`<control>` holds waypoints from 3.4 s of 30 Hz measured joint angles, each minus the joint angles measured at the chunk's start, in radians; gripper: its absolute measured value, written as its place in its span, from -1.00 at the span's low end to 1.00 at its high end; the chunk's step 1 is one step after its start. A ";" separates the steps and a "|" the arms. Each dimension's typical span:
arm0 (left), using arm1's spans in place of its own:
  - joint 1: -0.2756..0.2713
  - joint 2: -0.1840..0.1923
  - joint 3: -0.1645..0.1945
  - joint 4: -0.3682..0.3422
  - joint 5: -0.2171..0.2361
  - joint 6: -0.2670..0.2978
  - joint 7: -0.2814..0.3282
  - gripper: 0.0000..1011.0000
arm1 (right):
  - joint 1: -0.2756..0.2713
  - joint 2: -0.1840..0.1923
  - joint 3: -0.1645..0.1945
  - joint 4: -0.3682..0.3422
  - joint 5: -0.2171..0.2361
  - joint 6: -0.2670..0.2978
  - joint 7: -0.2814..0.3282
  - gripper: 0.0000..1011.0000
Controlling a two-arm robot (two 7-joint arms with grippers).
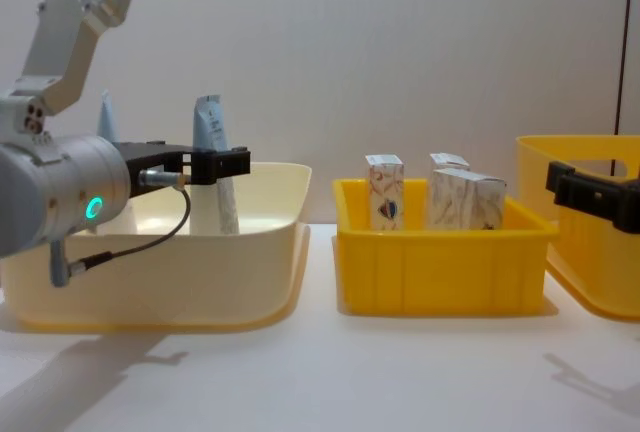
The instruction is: Bimanual collaborative sorting of washing and personal care products
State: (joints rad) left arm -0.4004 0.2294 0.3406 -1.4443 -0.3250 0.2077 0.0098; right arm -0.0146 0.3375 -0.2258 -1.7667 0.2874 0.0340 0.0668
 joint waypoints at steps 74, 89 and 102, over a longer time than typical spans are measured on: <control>-0.100 0.028 -0.047 0.018 -0.085 -0.157 -0.276 -0.57 | 0.000 0.000 0.000 0.000 0.000 0.000 0.000 0.98; -0.145 0.031 -0.026 0.000 -0.193 -0.161 -0.454 -0.56 | 0.000 0.000 0.000 0.000 0.000 0.000 0.000 0.98; -0.200 0.007 0.042 0.044 -0.252 -0.124 -0.578 -0.56 | 0.000 0.000 0.000 0.000 0.000 0.000 0.000 0.98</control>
State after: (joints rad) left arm -0.6008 0.2359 0.3831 -1.4006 -0.5773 0.0835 -0.5680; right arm -0.0146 0.3374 -0.2258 -1.7667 0.2873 0.0340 0.0668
